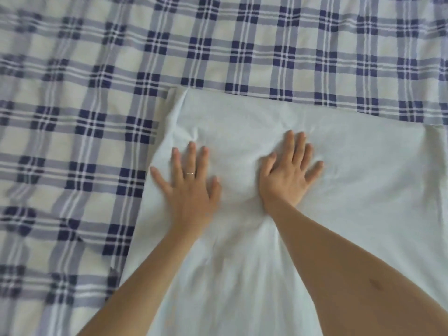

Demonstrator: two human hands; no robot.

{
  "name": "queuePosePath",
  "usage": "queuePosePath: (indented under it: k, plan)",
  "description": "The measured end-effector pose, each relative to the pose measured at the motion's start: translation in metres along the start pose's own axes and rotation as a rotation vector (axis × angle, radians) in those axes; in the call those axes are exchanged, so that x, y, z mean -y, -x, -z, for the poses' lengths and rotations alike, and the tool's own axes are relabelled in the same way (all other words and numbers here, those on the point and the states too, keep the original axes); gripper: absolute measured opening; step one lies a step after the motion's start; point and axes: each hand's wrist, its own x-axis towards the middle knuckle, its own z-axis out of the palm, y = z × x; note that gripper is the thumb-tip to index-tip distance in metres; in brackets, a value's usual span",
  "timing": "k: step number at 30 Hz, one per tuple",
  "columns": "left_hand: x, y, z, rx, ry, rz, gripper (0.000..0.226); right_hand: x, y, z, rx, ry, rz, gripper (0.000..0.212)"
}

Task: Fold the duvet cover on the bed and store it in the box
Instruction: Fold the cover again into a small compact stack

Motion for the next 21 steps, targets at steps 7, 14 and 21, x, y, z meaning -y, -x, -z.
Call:
queuePosePath:
  k: [7,14,21]
  plan:
    - [0.042,-0.15,0.026,-0.167,0.362,0.113,0.037,0.003,0.001,-0.008,-0.005,0.017,0.008,0.067]
    - [0.041,-0.182,0.041,-0.122,0.239,0.133,0.028,0.004,-0.001,-0.007,-0.014,0.04,-0.011,0.067]
    - [0.033,-0.194,0.061,0.035,0.188,0.12,0.031,0.005,-0.001,-0.006,-0.015,0.054,-0.01,0.065]
